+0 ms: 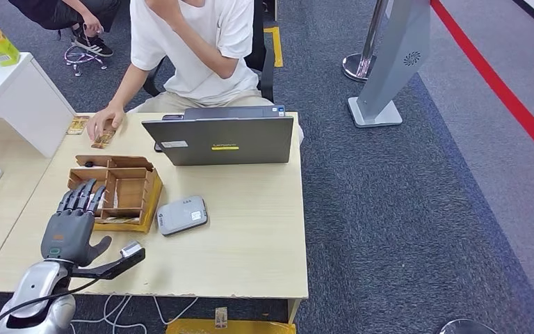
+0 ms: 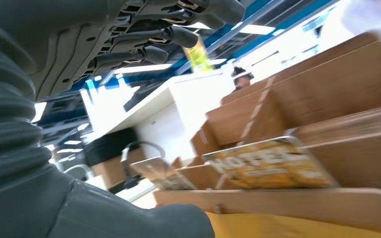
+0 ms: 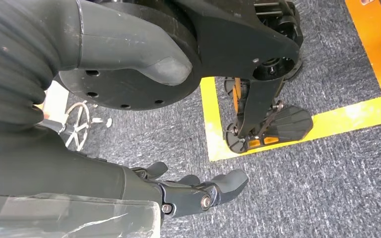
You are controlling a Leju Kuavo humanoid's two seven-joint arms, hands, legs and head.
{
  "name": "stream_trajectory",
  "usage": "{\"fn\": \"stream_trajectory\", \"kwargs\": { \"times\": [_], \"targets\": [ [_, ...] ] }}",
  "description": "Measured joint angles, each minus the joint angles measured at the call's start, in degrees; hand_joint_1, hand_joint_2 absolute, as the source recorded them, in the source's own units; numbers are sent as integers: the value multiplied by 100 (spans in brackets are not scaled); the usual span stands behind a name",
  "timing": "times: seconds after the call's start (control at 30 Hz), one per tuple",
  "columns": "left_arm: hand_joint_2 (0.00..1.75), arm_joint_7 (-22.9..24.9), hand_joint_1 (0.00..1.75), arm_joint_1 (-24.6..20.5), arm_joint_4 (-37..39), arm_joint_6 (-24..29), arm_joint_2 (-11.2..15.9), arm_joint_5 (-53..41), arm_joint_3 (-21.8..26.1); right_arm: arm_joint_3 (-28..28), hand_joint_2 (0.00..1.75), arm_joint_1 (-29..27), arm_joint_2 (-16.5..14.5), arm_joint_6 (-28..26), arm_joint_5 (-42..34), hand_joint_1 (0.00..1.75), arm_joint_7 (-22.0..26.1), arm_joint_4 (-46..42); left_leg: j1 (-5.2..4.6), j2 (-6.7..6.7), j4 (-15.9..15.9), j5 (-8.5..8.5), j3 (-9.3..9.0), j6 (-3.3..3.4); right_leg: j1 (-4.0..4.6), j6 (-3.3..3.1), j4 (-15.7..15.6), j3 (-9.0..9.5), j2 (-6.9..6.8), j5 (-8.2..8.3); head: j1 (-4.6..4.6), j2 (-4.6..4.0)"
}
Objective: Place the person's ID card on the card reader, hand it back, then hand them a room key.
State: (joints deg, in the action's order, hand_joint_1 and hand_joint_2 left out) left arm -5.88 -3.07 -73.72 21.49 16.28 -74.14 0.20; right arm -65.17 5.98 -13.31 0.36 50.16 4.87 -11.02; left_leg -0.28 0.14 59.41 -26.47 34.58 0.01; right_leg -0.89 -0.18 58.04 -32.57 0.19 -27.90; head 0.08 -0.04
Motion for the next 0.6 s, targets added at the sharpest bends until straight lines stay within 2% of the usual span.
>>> {"fn": "stream_trajectory", "kwargs": {
  "times": [0.6],
  "targets": [
    [175,-85,0,96,-83,-50,-22,28,-184,1,175,0,0,14,7,0,-11,0,2,0,0,0,0,0,0,0,0,0,0,0,1,0]
  ]
}}
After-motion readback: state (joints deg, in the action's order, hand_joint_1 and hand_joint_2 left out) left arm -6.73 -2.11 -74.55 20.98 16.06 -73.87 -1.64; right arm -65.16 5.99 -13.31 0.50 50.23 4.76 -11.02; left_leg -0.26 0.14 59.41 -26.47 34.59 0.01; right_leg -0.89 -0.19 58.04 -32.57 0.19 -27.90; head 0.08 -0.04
